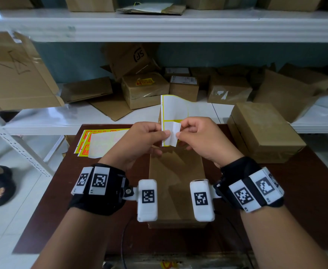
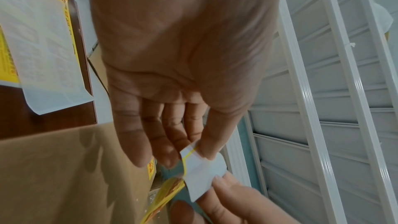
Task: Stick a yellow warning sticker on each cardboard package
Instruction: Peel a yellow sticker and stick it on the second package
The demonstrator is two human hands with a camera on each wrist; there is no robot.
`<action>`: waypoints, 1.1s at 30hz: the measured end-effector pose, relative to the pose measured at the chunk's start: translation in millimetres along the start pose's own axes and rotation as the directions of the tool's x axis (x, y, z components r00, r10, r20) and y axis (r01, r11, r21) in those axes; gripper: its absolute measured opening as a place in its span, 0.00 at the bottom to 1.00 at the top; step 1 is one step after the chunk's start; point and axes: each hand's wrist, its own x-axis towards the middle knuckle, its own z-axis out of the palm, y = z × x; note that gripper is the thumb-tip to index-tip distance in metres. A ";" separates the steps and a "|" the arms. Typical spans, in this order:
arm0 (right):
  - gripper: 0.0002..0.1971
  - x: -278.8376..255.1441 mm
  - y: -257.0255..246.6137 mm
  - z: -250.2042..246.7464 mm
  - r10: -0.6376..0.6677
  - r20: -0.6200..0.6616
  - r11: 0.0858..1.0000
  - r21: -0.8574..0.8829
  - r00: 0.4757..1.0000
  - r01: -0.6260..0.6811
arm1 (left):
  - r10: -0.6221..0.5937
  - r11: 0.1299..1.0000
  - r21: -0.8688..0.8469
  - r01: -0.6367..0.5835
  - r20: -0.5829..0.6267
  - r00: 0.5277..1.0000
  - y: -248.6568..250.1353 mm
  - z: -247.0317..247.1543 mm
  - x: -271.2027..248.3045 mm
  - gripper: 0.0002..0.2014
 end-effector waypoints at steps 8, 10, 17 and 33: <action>0.04 -1.3 -2.9 -0.6 0.011 -0.002 1.000 0.008 1.000 -0.011 | -0.016 1.000 -0.003 0.016 -0.005 1.000 0.3 0.9 -0.2 0.10; 0.04 -1.5 -2.9 -0.2 0.009 -0.002 1.000 0.007 1.000 -0.009 | -0.019 1.000 -0.006 0.018 -0.011 1.000 0.3 1.7 -0.2 0.10; 0.04 -1.9 -3.5 0.0 0.014 -0.001 1.000 -0.004 1.000 -0.014 | -0.014 1.000 -0.001 0.014 -0.011 1.000 -1.2 2.2 0.1 0.06; 0.06 -2.6 -4.7 -3.3 0.031 0.012 0.999 -0.016 0.999 -0.031 | -0.013 1.000 -0.006 0.013 0.000 1.000 -0.8 2.9 -0.9 0.07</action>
